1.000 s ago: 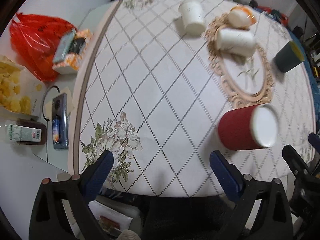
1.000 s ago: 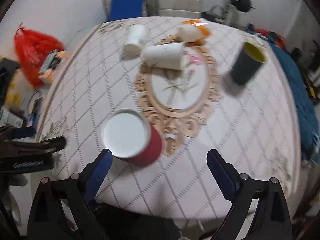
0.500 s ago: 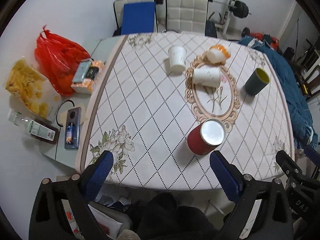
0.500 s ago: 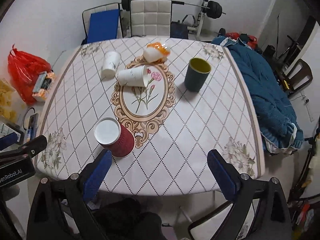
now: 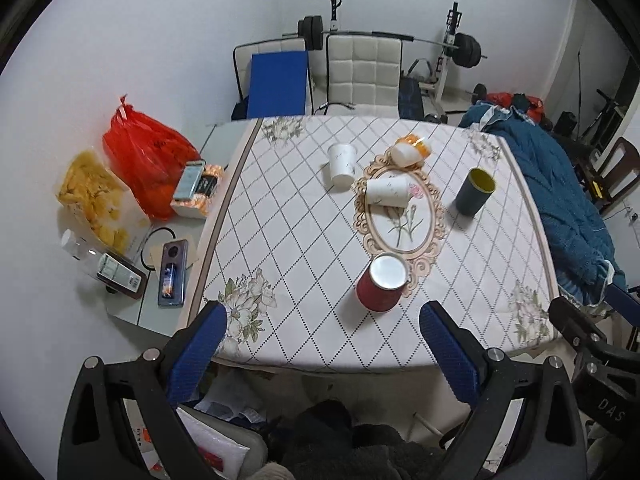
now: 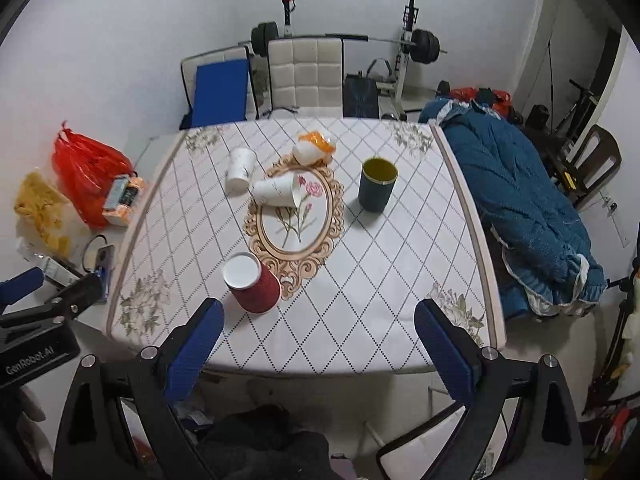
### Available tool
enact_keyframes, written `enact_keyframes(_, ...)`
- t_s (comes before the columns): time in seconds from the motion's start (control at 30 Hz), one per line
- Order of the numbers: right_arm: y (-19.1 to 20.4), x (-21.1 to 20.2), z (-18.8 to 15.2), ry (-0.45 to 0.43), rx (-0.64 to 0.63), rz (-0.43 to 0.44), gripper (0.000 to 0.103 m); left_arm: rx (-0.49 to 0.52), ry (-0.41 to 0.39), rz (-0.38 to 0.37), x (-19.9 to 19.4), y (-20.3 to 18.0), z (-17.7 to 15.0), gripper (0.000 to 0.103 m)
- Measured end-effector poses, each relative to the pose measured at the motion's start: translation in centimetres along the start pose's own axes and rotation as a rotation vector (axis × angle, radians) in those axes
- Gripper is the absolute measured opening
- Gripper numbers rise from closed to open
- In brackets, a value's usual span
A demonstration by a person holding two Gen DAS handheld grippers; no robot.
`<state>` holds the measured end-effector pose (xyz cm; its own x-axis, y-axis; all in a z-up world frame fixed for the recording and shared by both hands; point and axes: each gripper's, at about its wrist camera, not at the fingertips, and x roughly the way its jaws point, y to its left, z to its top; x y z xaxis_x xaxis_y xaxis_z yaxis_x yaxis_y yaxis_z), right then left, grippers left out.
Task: Flip cup upside down
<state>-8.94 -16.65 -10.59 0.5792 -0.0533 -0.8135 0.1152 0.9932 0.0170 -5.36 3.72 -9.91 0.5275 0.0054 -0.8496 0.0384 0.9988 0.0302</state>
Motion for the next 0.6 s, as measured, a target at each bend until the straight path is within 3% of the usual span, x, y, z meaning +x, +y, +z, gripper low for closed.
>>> enact_keyframes(0.3, -0.6, -6.8, 0.4, -0.057, -0.014, 0.001, 0.098, -0.019, -0.026, -0.036, -4.1, -0.7, 0.1, 0.099)
enact_keyframes(0.6, -1.8, -10.4, 0.8, -0.08, -0.004, -0.02, 0.098, -0.021, -0.038, -0.036, -6.5, -1.1, -0.3, 0.099)
